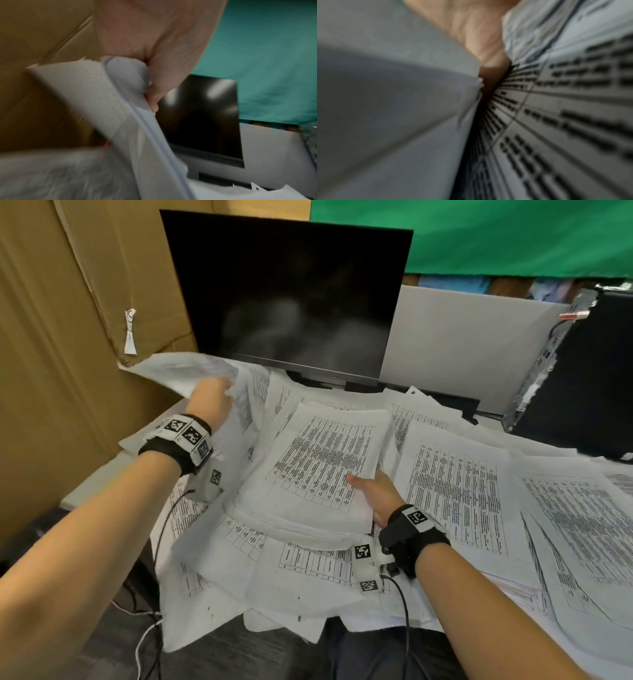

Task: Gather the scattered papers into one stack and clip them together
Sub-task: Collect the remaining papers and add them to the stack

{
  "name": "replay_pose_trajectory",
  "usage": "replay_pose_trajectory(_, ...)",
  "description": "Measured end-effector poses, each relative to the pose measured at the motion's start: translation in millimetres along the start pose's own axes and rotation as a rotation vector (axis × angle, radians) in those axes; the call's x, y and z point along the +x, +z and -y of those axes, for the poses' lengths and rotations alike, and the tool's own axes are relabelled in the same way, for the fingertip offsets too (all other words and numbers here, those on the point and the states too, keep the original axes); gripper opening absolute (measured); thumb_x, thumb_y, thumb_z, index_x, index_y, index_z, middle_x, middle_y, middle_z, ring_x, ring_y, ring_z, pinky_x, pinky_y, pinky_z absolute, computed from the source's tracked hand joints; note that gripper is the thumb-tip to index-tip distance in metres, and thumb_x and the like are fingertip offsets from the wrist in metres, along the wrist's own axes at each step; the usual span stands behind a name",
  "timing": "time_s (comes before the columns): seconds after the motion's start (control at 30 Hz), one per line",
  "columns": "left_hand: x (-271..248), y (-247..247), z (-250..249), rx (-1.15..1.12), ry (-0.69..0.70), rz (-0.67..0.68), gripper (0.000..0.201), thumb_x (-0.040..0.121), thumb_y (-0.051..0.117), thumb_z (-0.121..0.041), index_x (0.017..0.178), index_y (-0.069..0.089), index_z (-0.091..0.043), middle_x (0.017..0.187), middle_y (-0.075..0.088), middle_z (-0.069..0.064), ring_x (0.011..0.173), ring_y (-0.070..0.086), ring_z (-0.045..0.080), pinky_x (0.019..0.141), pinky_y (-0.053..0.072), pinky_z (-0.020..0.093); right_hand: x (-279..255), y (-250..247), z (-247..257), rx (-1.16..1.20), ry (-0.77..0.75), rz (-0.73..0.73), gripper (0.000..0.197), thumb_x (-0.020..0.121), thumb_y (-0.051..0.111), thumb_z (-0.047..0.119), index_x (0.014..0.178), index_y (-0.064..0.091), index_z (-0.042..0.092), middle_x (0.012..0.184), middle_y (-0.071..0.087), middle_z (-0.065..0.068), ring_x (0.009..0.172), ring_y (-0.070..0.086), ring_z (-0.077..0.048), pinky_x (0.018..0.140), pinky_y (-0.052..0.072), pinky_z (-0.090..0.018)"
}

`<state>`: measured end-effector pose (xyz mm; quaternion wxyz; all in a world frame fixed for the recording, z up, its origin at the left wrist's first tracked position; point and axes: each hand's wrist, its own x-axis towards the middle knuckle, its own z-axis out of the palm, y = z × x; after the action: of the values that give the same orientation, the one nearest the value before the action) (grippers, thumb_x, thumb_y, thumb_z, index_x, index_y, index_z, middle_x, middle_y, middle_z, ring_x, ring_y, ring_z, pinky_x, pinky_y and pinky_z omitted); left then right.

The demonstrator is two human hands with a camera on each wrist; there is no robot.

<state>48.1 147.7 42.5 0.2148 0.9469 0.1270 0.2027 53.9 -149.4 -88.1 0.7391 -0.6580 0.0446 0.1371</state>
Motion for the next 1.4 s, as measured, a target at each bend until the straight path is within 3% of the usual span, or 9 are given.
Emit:
replay_pose_trajectory(0.23,-12,-93,-63,0.249,0.342,-0.088,0.024,0.092,0.045,-0.001,0.102,0.066,0.000,0.088,0.064,0.024,0.085,0.060,0.039,0.073,0.048,0.042,-2,0,1,0.015,0.029,-0.006,0.052,0.089,0.066,0.003,0.138,0.049,0.007,0.132,0.061,-0.014,0.116,0.062,-0.033,0.100,0.048,-0.055)
replay_pose_trajectory(0.53,-37,-155,-120,-0.045,0.602,-0.560,0.028,0.097,0.048,-0.020,0.113,0.064,-0.005,0.106,0.066,0.014,0.087,0.055,0.021,0.074,0.037,0.026,-1,4,2,0.015,0.056,-0.040,0.067,0.085,0.072,0.015,0.144,0.041,0.008,0.139,0.055,-0.014,0.123,0.056,-0.034,0.104,0.044,-0.057)
replay_pose_trajectory(0.7,-23,-108,-86,-0.364,0.349,-0.317,0.020,0.090,0.057,-0.014,0.105,0.066,-0.005,0.096,0.058,-0.002,0.078,0.050,0.003,0.066,0.033,-0.001,-5,4,6,0.003,0.056,-0.035,0.048,0.091,0.064,0.007,0.137,0.049,0.007,0.128,0.063,-0.014,0.115,0.061,-0.035,0.100,0.047,-0.056)
replay_pose_trajectory(0.87,-36,-24,-40,-0.618,-0.145,0.114,0.014,0.092,0.058,-0.012,0.078,0.060,-0.012,0.071,0.052,-0.001,0.058,0.052,0.007,0.052,0.040,0.014,1,3,3,-0.016,0.055,-0.078,0.054,0.088,0.064,0.016,0.139,0.049,0.007,0.124,0.065,-0.017,0.108,0.065,-0.035,0.096,0.051,-0.054)
replay_pose_trajectory(0.93,-40,4,-26,-0.646,-0.291,0.242,0.015,0.093,0.057,-0.011,0.078,0.059,-0.009,0.074,0.056,0.007,0.080,0.064,0.020,0.068,0.052,0.025,-2,4,7,0.022,0.093,-0.092,0.050,0.095,0.057,0.019,0.143,0.045,0.008,0.125,0.065,-0.017,0.109,0.065,-0.035,0.097,0.051,-0.052)
replay_pose_trajectory(1.03,-46,31,-13,-0.569,-0.427,0.337,0.028,0.092,0.057,-0.007,0.117,0.059,0.006,0.119,0.060,0.026,0.120,0.052,0.040,0.100,0.041,0.043,-10,5,18,0.044,0.141,-0.131,0.049,0.104,0.043,0.031,0.146,0.041,0.007,0.135,0.058,-0.015,0.117,0.059,-0.034,0.101,0.048,-0.044)
replay_pose_trajectory(1.23,-53,54,-1,-0.365,-0.419,0.553,0.038,0.092,0.052,-0.002,0.127,0.051,0.011,0.134,0.051,0.028,0.125,0.049,0.040,0.101,0.042,0.043,-13,3,19,0.144,0.095,-0.103,0.061,0.101,0.035,0.053,0.146,0.042,0.012,0.140,0.053,-0.010,0.127,0.052,-0.027,0.102,0.043,-0.037)
replay_pose_trajectory(1.33,-59,61,-7,-0.192,-0.291,0.663,0.033,0.093,0.051,-0.007,0.122,0.055,0.008,0.128,0.055,0.025,0.120,0.052,0.039,0.099,0.044,0.042,-10,6,13,0.096,0.053,-0.056,0.098,0.071,0.071,0.066,0.149,0.037,0.018,0.146,0.046,0.001,0.131,0.046,-0.019,0.113,0.036,-0.043)
replay_pose_trajectory(1.4,-66,63,-14,-0.021,-0.166,0.706,0.024,0.094,0.051,-0.012,0.112,0.060,0.003,0.113,0.060,0.019,0.105,0.057,0.033,0.083,0.047,0.034,-8,5,9,0.027,0.028,-0.058,0.098,0.063,0.084,0.046,0.145,0.043,0.014,0.142,0.054,-0.007,0.126,0.053,-0.026,0.109,0.041,-0.048)
